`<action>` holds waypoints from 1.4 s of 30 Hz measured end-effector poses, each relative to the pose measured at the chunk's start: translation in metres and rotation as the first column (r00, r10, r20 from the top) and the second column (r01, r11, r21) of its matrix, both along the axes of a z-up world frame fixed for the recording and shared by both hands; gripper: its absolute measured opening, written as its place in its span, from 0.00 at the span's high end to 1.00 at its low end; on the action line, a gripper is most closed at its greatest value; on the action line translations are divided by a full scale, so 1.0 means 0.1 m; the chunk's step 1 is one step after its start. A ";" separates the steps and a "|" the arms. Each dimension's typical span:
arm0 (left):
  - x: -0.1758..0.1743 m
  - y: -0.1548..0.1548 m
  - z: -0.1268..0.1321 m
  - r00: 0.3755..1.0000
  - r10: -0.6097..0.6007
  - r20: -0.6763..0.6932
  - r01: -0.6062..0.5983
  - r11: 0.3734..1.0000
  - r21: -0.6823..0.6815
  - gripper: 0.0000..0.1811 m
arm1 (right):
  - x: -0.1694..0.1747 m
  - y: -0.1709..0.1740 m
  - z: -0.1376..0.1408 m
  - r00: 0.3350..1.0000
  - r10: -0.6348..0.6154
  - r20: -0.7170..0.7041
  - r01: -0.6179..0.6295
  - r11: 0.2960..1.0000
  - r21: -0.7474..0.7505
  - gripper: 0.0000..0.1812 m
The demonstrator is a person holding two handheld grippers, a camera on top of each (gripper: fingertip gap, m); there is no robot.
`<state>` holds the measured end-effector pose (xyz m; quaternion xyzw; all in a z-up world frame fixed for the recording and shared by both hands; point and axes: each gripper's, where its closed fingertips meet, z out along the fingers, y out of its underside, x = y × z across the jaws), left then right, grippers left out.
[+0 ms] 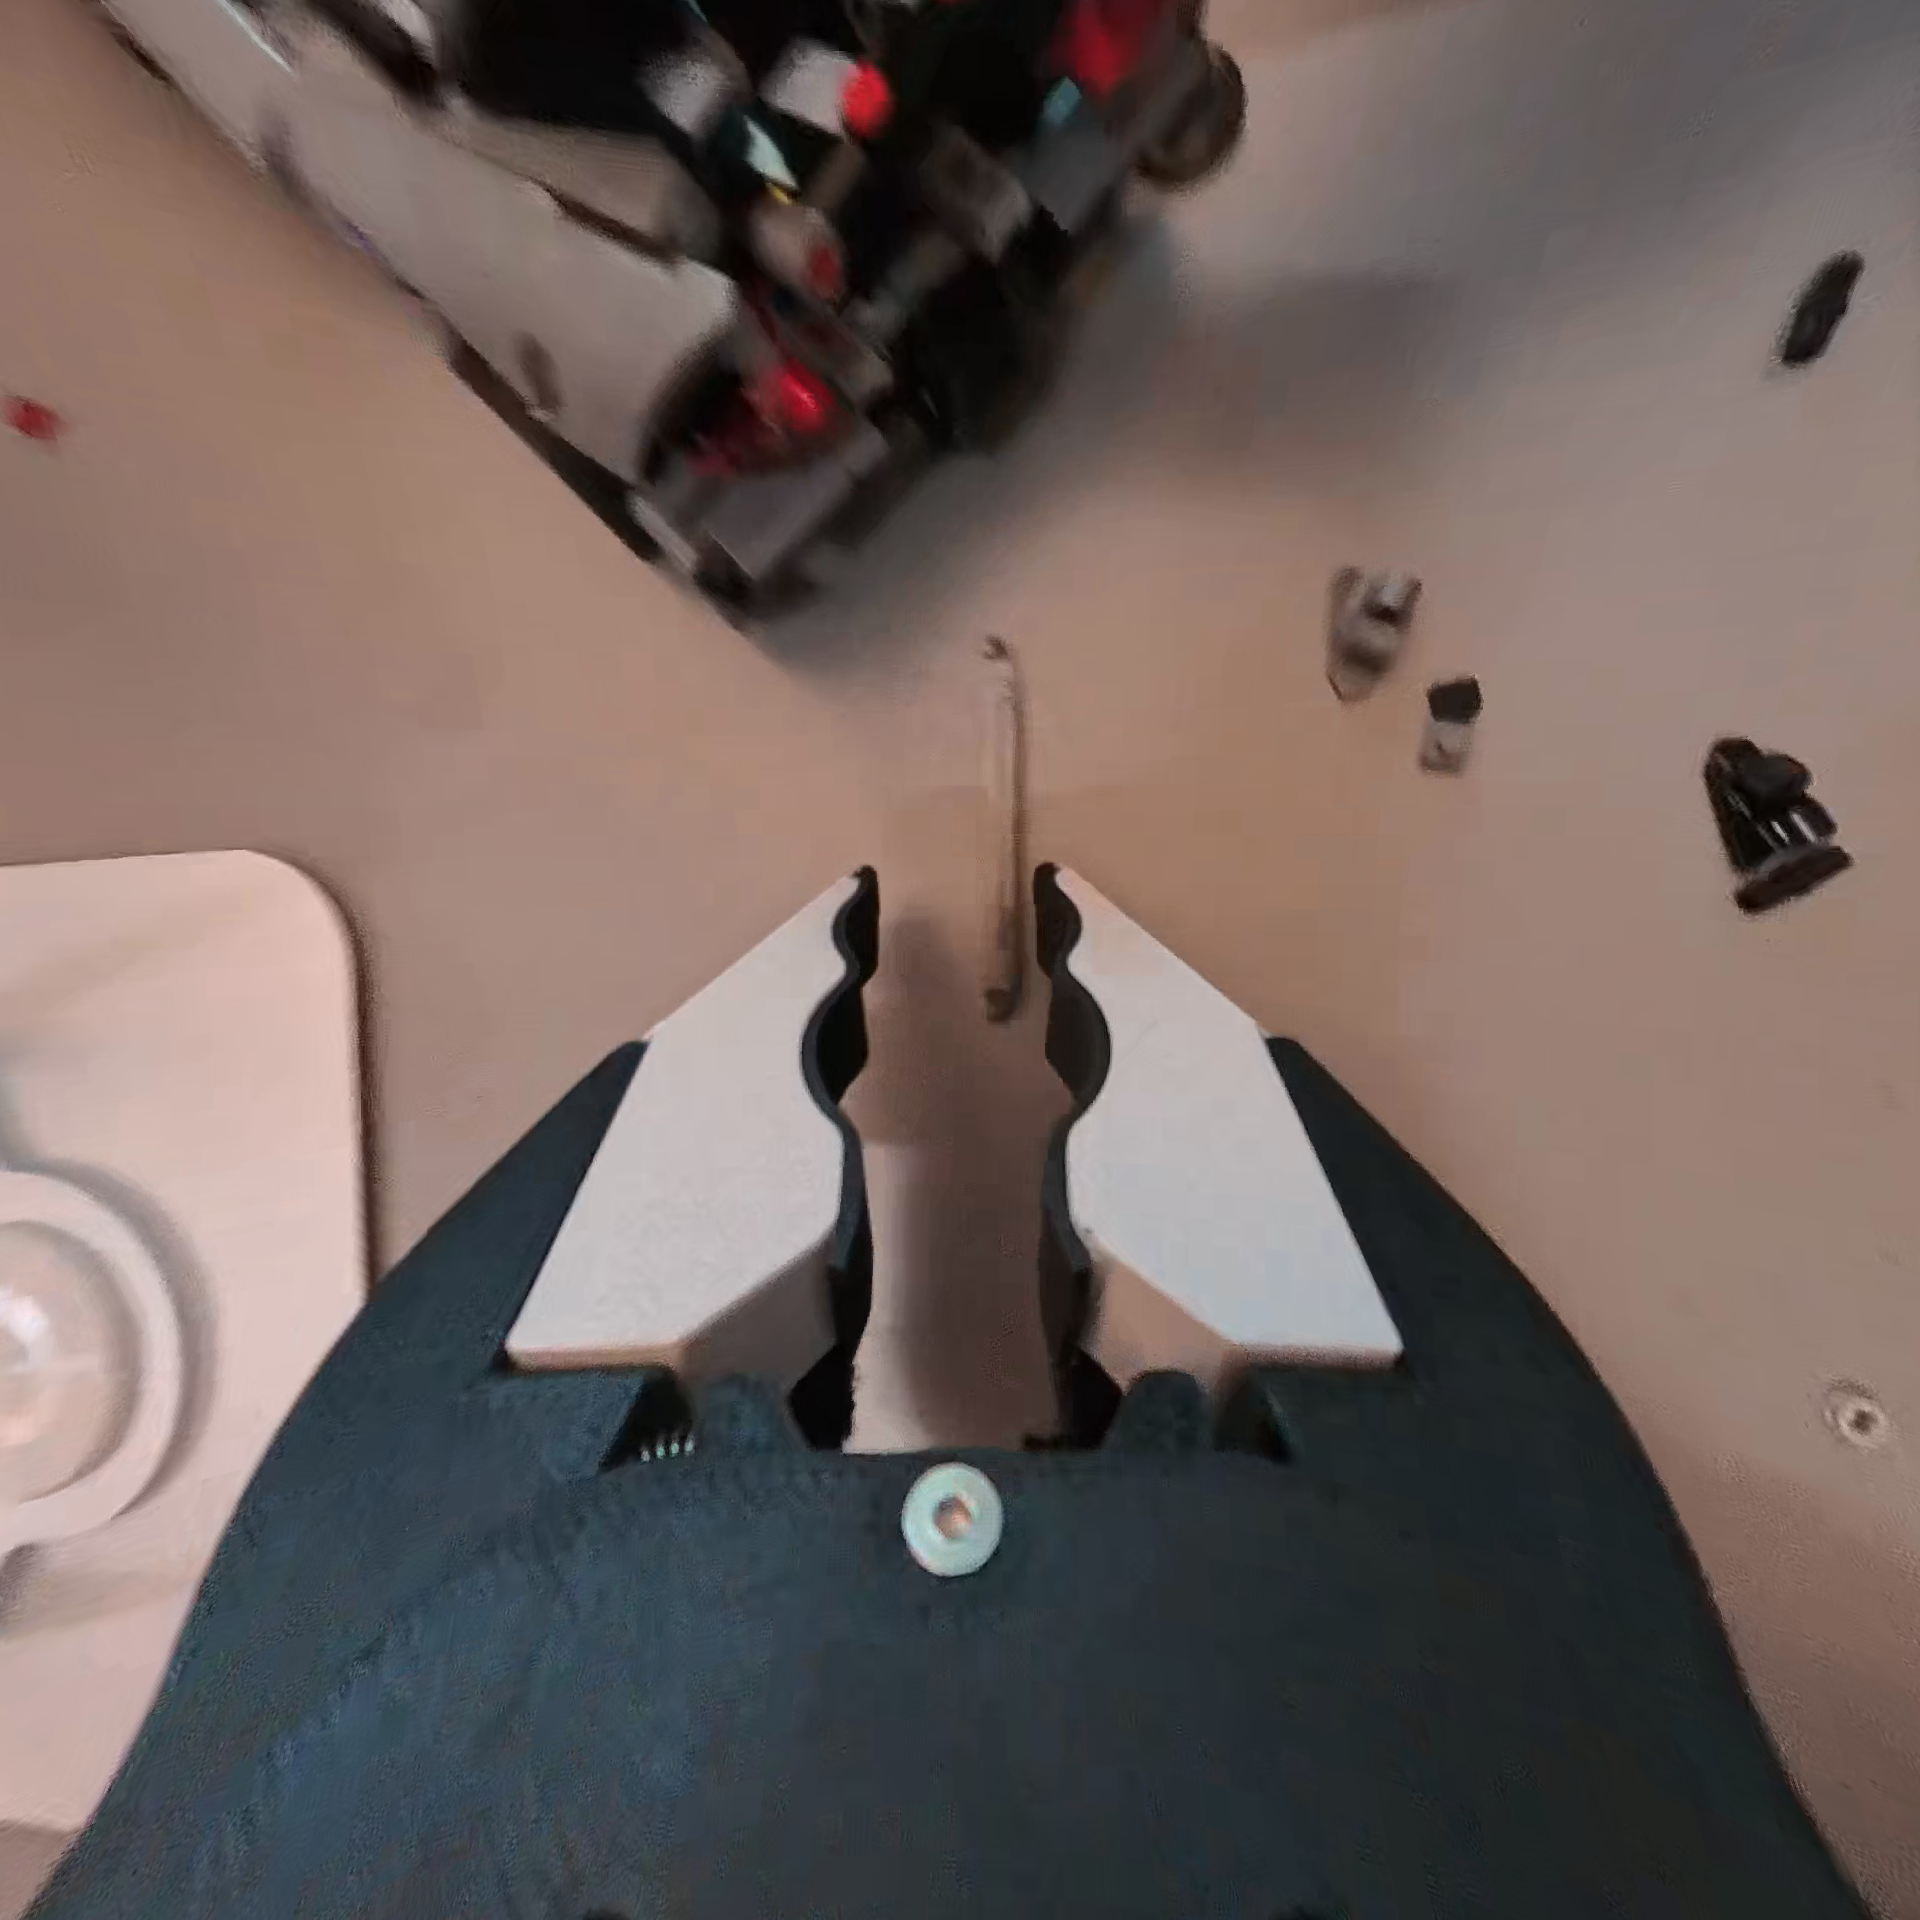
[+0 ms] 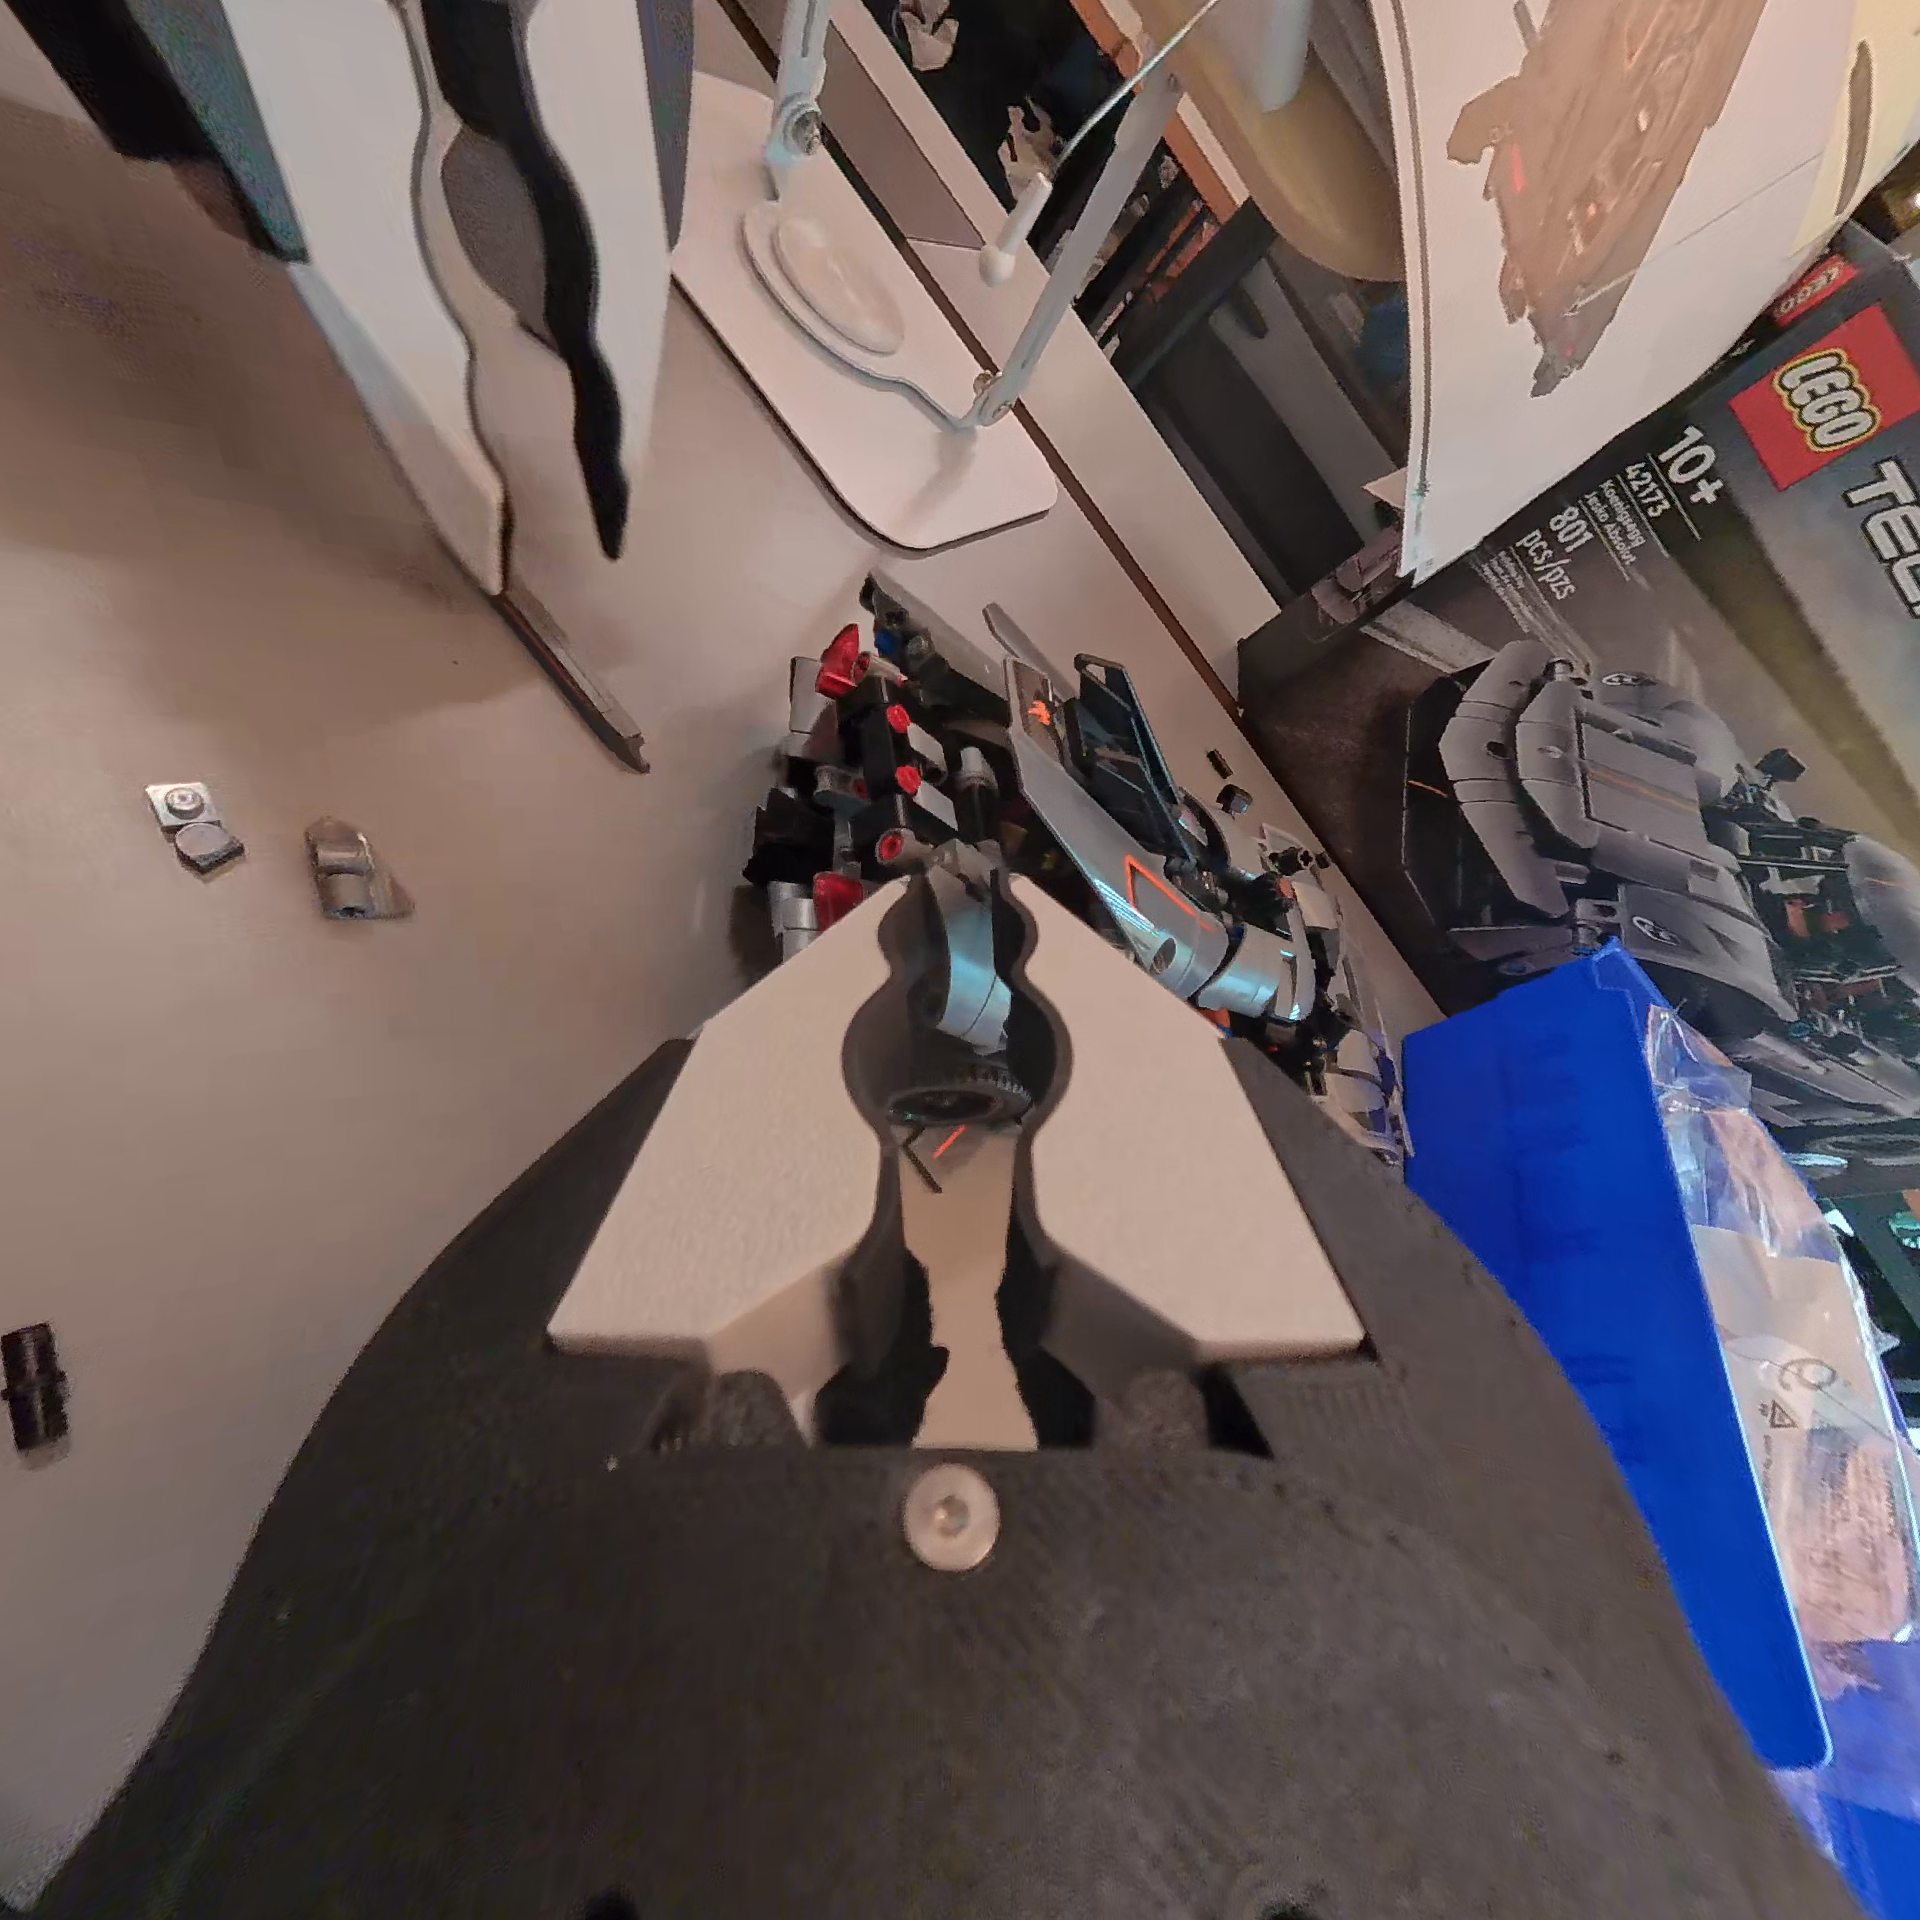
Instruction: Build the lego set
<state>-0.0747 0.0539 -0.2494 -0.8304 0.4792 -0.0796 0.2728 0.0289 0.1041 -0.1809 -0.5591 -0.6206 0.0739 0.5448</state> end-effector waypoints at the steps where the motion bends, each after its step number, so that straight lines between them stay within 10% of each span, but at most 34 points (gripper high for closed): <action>1: 0.02 -0.05 -0.06 1.000 -0.020 -0.007 0.020 0.999 -0.032 0.84 | 0.00 0.00 0.00 1.000 0.002 0.000 -0.002 1.000 0.000 0.94; 8: 0.08 -0.05 -0.11 0.999 -0.028 0.018 0.029 0.998 -0.058 0.97 | 0.01 -0.03 0.01 1.000 0.020 -0.002 -0.020 1.000 -0.001 0.94; 29: 0.56 -0.24 0.41 0.865 0.016 0.502 0.133 0.956 -0.261 0.98 | -0.26 -0.63 -0.03 0.962 0.213 0.172 -0.255 0.925 0.280 0.89; 42: 0.68 -0.25 0.50 0.835 0.006 0.551 0.159 0.955 -0.251 0.96 | -0.27 -0.59 -0.18 0.954 0.182 0.240 -0.247 0.928 0.280 0.97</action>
